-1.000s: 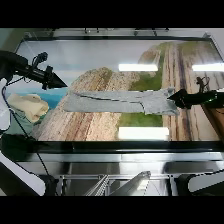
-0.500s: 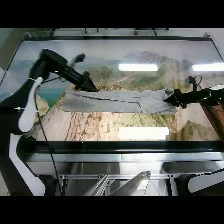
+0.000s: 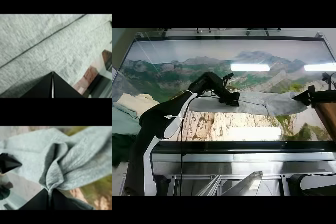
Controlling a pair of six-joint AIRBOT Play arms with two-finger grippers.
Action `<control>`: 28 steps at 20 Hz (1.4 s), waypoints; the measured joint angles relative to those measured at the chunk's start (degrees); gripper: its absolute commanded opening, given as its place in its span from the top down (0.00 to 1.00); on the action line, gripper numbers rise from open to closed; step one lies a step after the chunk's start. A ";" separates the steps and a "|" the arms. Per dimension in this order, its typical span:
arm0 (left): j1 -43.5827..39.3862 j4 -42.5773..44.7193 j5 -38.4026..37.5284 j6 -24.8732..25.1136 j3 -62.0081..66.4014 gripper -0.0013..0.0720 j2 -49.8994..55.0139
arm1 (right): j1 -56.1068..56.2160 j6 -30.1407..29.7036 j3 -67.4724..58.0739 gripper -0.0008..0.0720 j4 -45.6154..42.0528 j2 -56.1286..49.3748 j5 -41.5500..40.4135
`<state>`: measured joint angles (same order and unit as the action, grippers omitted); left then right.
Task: Fold the shirts.
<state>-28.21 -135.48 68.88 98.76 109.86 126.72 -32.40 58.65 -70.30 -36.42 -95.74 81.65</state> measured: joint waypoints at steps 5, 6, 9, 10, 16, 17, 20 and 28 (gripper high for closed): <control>-1.29 0.66 1.38 -0.76 6.01 0.96 -1.07 | -0.33 -0.15 -1.57 0.98 3.19 3.06 6.88; -0.55 0.57 2.99 -0.11 6.80 0.96 -2.91 | 0.39 -0.13 -2.05 0.98 4.72 4.66 7.61; 3.50 0.52 10.08 2.51 4.70 0.96 -11.08 | 5.88 1.68 -4.17 0.98 8.26 9.84 6.43; 5.25 0.50 12.33 3.21 3.10 0.96 -14.12 | 8.98 2.64 -5.09 0.98 9.05 11.04 4.74; 15.93 0.52 21.44 6.99 -12.59 0.95 -31.52 | 36.30 7.43 -8.63 0.98 11.41 9.31 -16.02; 17.11 0.55 21.99 7.76 -16.02 0.95 -33.94 | 40.72 7.74 -9.33 0.98 11.91 7.34 -19.65; 19.10 0.50 22.23 10.51 -28.04 0.95 -41.42 | 52.65 8.20 -13.84 0.97 14.16 -0.98 -29.07; 22.69 0.48 16.44 16.02 -51.36 0.95 -57.07 | 62.77 7.52 -29.14 0.43 18.49 -18.56 -30.18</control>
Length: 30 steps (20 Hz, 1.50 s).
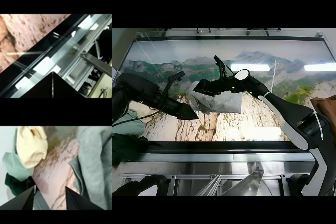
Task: Fold the shirts.
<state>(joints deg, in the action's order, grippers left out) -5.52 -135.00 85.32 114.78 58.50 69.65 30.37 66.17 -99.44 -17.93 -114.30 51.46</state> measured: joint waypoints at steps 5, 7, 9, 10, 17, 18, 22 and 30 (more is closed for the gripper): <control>5.77 -0.02 -0.98 1.29 -3.21 0.95 -5.60 | -7.39 3.08 -1.46 0.49 -4.02 2.16 12.09; 7.93 -0.02 -1.01 1.49 -3.61 0.95 -7.87 | -11.54 8.15 -1.55 0.49 -12.22 4.07 15.78; 9.68 -0.02 -1.29 1.66 -3.78 0.95 -10.49 | -15.26 15.37 -0.94 0.37 -22.58 5.68 17.94; 10.43 -0.02 -1.46 1.68 -3.85 0.95 -11.96 | -16.63 18.53 -0.13 0.24 -27.08 6.16 18.84; 14.84 -0.07 -7.08 1.86 -3.93 0.95 -22.47 | -19.89 27.96 9.03 0.24 -38.05 6.10 16.76; 15.39 -0.07 -7.50 1.84 -3.93 0.95 -23.71 | -19.96 28.37 9.66 0.24 -38.01 5.44 16.28; 17.16 -0.11 -8.26 1.81 -3.96 0.95 -28.09 | -19.12 27.15 10.62 0.25 -31.34 2.99 14.86; 17.79 -0.07 -8.22 -0.17 -3.96 0.95 -31.82 | -14.45 20.59 11.13 0.97 -17.92 -1.68 11.78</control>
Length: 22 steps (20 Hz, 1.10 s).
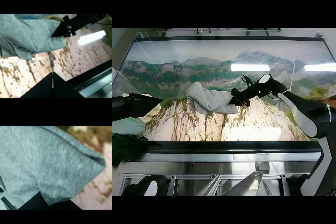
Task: Fold the shirts.
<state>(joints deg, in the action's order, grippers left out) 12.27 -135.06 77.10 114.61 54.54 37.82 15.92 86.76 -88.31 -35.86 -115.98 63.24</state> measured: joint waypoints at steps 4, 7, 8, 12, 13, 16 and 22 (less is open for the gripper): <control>0.00 0.02 0.61 -0.55 0.00 0.95 -0.26 | -2.10 -3.02 -0.15 0.98 3.67 3.41 0.26; 0.00 0.02 0.74 -0.57 0.00 0.95 -0.22 | -9.22 -3.50 -0.17 0.98 0.61 12.15 3.13; 0.00 0.00 0.87 -0.61 0.00 0.95 -0.02 | -12.79 -2.80 -0.20 0.98 -1.60 15.91 4.09; 0.00 -0.22 0.94 -0.79 0.00 0.95 2.56 | -33.92 1.57 -0.24 0.97 -14.19 31.74 10.60; 0.00 -0.70 1.03 -0.79 0.00 0.95 3.54 | -39.74 2.36 -0.22 0.97 -17.22 34.21 12.92; -1.25 -1.92 1.22 -0.50 0.00 0.95 6.64 | -56.65 4.15 0.76 0.98 -26.25 38.32 19.37; -10.19 -2.78 0.70 0.17 0.00 0.95 13.00 | -79.12 5.84 14.03 0.97 -40.81 40.54 22.73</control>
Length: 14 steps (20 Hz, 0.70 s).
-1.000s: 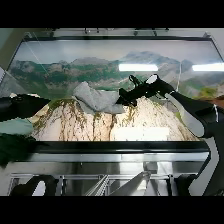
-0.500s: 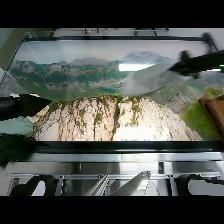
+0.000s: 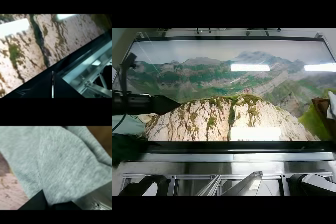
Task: Fold the shirts.
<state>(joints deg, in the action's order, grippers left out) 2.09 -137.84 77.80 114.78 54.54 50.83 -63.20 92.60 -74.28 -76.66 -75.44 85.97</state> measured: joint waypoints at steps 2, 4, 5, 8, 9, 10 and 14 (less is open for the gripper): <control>-3.45 -0.20 -0.92 0.15 0.00 0.95 2.25 | -3.67 -0.17 6.01 0.95 -1.95 0.15 -2.75; -6.71 -0.20 -1.62 0.15 0.00 0.95 4.28 | -5.77 -1.38 10.64 0.15 -3.54 0.22 -5.33; -8.09 -0.22 -2.08 0.15 0.00 0.95 5.09 | -6.36 -1.90 12.00 0.03 -4.02 0.22 -6.16; -10.69 -0.33 -3.15 0.17 0.07 0.95 6.47 | -7.08 -2.64 13.38 0.03 -4.50 0.42 -6.97; -11.10 -0.37 -3.48 0.17 0.44 0.95 6.69 | -7.10 -2.69 13.40 0.03 -4.20 0.66 -6.56; -11.32 -0.37 -3.50 0.17 1.05 0.95 6.82 | -7.04 -2.84 13.35 0.08 -3.23 1.03 -5.62; -11.43 -0.37 -2.95 0.17 5.62 0.95 7.02 | -2.84 -4.15 13.11 0.97 7.63 4.17 -2.08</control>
<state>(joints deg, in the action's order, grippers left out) -9.34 -138.21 74.85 114.96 60.16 57.84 -66.04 88.44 -61.17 -69.04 -71.26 83.90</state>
